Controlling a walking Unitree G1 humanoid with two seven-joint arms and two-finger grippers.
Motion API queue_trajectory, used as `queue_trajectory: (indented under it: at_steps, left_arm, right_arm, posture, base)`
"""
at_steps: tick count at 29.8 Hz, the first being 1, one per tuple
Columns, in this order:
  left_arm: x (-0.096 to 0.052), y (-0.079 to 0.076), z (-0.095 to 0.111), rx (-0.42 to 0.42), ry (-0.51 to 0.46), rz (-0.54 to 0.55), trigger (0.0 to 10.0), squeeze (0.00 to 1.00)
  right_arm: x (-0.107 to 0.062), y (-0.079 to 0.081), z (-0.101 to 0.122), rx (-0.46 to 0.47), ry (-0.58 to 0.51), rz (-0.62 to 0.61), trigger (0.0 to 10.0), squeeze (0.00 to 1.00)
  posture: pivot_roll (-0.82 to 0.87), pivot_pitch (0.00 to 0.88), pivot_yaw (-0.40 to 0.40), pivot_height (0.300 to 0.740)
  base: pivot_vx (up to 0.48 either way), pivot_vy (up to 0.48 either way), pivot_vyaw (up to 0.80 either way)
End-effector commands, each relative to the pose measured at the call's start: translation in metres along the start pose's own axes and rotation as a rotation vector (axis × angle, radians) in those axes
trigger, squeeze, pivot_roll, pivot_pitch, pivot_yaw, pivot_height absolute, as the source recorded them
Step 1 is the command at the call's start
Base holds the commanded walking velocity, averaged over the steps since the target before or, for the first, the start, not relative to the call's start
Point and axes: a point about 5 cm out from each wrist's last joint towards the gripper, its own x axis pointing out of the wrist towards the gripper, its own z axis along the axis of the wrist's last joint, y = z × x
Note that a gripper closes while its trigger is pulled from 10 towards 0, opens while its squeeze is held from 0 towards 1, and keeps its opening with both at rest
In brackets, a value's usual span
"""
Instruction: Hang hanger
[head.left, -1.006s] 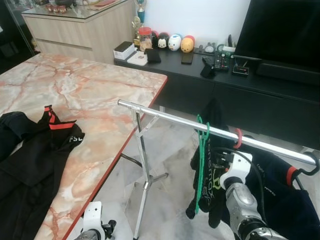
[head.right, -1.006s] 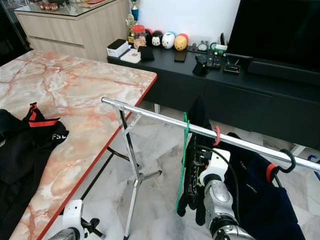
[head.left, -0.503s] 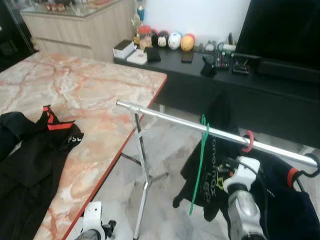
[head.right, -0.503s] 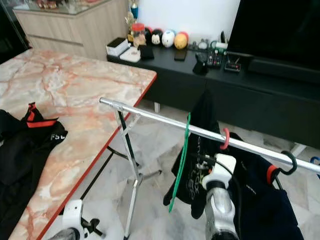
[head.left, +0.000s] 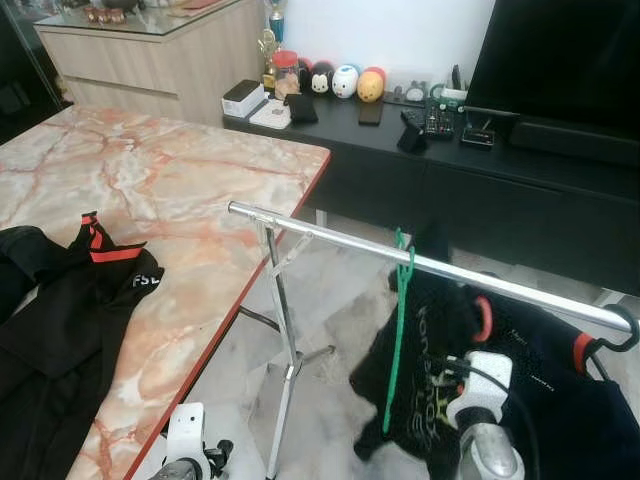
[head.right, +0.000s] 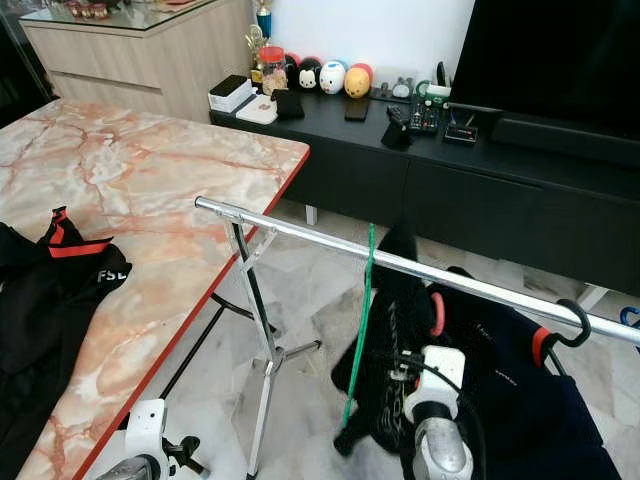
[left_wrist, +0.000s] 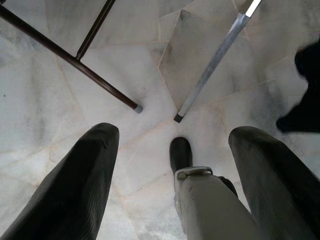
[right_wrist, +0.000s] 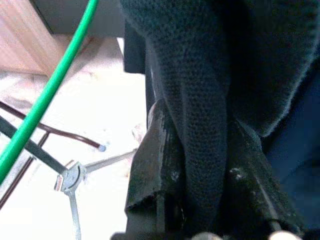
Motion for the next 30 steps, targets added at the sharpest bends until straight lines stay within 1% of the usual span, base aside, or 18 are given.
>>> queue_trajectory:
  at_steps: [1, 5, 30]
  left_arm:
    - [-0.001, 0.003, -0.006, 0.018, 0.022, 0.002, 10.0, 0.0]
    - [-0.002, 0.004, -0.007, 0.018, 0.027, 0.002, 10.0, 0.0]
    - [-0.002, 0.004, -0.009, 0.014, 0.025, 0.009, 10.0, 0.0]
  right_arm:
    - [0.001, 0.001, 0.005, 0.005, -0.026, 0.003, 10.0, 0.0]
    - [0.002, -0.001, 0.007, 0.005, -0.03, -0.005, 10.0, 0.0]
    - [0.016, -0.006, 0.021, -0.004, -0.046, -0.037, 10.0, 0.0]
  posture:
    - [-0.08, 0.0, 0.044, 0.74]
    - [-0.08, 0.0, 0.043, 0.74]
    - [-0.07, 0.0, 0.039, 0.74]
  base:
    - [0.0, 0.0, 0.0]
    - [0.0, 0.0, 0.0]
    - [-0.286, 0.0, 0.0]
